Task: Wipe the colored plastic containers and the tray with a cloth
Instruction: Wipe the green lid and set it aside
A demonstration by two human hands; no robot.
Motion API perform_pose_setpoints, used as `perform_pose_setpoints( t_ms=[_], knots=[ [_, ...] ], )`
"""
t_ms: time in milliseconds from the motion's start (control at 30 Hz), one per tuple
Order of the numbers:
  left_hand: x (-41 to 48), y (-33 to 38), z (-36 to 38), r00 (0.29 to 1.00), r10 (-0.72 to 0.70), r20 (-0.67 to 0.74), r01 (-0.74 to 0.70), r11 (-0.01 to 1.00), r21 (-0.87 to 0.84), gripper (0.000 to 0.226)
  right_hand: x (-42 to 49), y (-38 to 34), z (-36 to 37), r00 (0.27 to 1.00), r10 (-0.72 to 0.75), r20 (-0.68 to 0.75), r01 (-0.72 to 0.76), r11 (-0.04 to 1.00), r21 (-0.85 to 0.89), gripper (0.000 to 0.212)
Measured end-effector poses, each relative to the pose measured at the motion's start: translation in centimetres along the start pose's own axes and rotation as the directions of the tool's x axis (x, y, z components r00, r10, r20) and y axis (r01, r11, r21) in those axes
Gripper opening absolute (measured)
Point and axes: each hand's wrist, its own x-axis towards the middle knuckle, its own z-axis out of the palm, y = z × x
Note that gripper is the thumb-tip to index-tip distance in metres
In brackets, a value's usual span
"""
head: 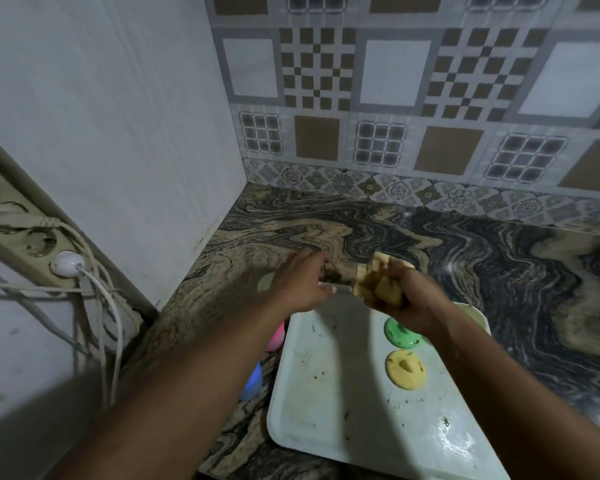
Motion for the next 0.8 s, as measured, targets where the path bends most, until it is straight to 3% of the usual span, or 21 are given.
perform_pose_setpoints(
  t_ms=[133,300,433,700,800],
  knots=[
    [0.0,4.5,3.1,0.973,0.203,0.115,-0.199,0.979,-0.039,0.04,-2.1,-2.8,-5.2,0.989,-0.056,-0.135,0.057,0.998,0.007,0.031],
    [0.3,8.5,6.7,0.896,0.366,0.25,-0.405,0.906,0.125,0.041,-4.9,-4.0,-9.1,0.961,-0.093,-0.261,0.073,0.994,-0.087,0.025],
    [0.6,9.7,8.0,0.859,0.416,0.298,-0.491,0.834,0.25,0.046,-6.2,-3.4,-10.2,0.949,-0.144,-0.281,0.087,0.974,-0.208,0.015],
    [1.3,8.4,8.6,0.844,0.503,0.186,-0.532,0.826,0.186,0.028,-6.5,-1.7,-10.5,0.957,-0.258,-0.132,0.161,0.851,-0.499,0.027],
    [1.5,7.2,7.7,0.831,0.552,0.065,-0.556,0.825,0.098,0.028,-5.8,-1.6,-9.5,0.899,-0.426,-0.101,0.275,0.728,-0.629,0.029]
  ],
)
